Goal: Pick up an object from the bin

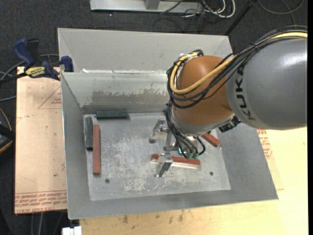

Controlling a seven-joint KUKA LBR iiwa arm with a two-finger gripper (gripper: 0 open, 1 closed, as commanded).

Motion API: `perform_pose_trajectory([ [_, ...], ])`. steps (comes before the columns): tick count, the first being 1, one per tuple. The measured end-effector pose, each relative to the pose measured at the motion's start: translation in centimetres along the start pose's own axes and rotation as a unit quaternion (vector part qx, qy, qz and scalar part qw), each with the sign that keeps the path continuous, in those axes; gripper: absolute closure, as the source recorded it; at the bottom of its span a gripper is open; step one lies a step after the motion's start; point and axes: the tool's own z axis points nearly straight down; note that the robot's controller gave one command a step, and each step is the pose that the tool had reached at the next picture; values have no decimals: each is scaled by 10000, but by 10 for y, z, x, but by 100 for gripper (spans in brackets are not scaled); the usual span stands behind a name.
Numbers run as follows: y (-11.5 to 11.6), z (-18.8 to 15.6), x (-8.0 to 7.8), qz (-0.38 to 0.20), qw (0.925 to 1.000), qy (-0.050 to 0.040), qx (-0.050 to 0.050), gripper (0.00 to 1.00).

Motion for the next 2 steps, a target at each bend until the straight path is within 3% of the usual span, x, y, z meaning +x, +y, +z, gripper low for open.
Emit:
perform_pose_trajectory([
  [1, 0, -4, -2, 12, 10000, -40, -5, 0],
  [2, -56, 106, -43, -955, 9954, -64, -43, 100],
])
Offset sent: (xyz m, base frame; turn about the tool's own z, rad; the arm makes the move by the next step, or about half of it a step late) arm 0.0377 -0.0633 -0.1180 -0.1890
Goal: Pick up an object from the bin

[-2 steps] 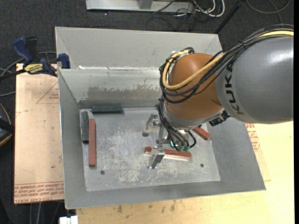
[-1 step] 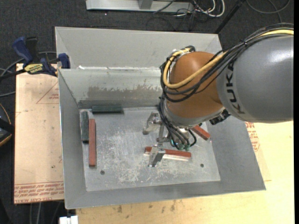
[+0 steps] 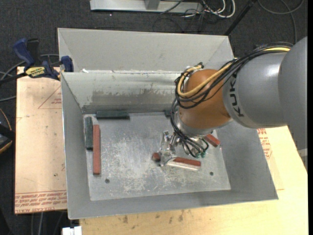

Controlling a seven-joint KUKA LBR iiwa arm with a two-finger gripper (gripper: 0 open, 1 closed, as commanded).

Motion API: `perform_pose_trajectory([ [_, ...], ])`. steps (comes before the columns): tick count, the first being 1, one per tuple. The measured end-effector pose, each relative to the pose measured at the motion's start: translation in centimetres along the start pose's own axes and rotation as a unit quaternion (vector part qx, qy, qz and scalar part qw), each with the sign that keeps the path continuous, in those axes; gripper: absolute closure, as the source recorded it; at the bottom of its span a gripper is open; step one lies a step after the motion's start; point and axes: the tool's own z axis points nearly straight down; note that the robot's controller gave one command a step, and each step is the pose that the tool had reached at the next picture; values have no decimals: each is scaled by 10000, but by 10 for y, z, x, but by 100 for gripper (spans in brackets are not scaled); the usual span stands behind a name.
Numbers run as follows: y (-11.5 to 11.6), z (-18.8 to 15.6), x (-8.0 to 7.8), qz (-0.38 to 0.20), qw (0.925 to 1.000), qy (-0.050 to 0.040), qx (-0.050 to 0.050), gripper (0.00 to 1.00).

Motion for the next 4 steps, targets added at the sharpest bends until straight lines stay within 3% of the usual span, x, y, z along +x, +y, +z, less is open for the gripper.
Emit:
perform_pose_trajectory([
  [1, 0, 0, 0, 3, 10000, 0, -1, 100],
  [2, 1, -12, 6, 708, 9975, 19, 23, 100],
  [3, -12, -23, 13, -93, 9999, 25, 41, 0],
  [4, -17, -14, 15, -449, 9990, 36, 38, 0],
])
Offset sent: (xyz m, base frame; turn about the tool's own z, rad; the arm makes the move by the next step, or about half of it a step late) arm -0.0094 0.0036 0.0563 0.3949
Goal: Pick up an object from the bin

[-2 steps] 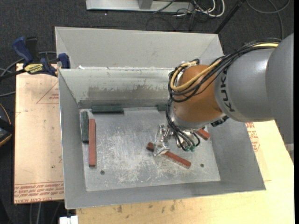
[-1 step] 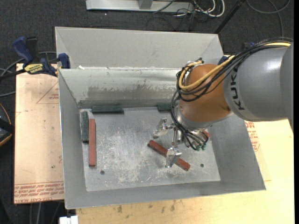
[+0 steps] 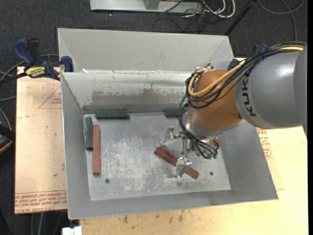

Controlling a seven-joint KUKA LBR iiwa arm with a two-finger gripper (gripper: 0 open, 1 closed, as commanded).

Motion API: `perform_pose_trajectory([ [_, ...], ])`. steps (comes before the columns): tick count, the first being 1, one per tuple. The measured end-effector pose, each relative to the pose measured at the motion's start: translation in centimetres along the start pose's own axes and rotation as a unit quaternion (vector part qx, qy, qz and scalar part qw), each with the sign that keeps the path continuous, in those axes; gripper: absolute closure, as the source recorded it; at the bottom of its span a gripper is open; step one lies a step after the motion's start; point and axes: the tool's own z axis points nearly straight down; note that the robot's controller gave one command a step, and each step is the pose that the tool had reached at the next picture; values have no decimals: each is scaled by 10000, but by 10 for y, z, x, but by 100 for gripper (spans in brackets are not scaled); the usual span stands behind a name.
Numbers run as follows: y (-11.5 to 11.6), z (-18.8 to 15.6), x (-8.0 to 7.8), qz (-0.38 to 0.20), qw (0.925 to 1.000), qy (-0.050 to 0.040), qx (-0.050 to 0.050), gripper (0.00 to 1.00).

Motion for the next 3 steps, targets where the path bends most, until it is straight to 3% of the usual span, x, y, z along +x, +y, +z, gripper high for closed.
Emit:
perform_pose_trajectory([
  [1, -25, 17, -27, 485, 9988, -61, -13, 100],
  [2, -25, 17, -27, 488, 9988, -61, -14, 100],
  [3, -30, -133, -44, 488, 9988, -42, 9, 100],
])
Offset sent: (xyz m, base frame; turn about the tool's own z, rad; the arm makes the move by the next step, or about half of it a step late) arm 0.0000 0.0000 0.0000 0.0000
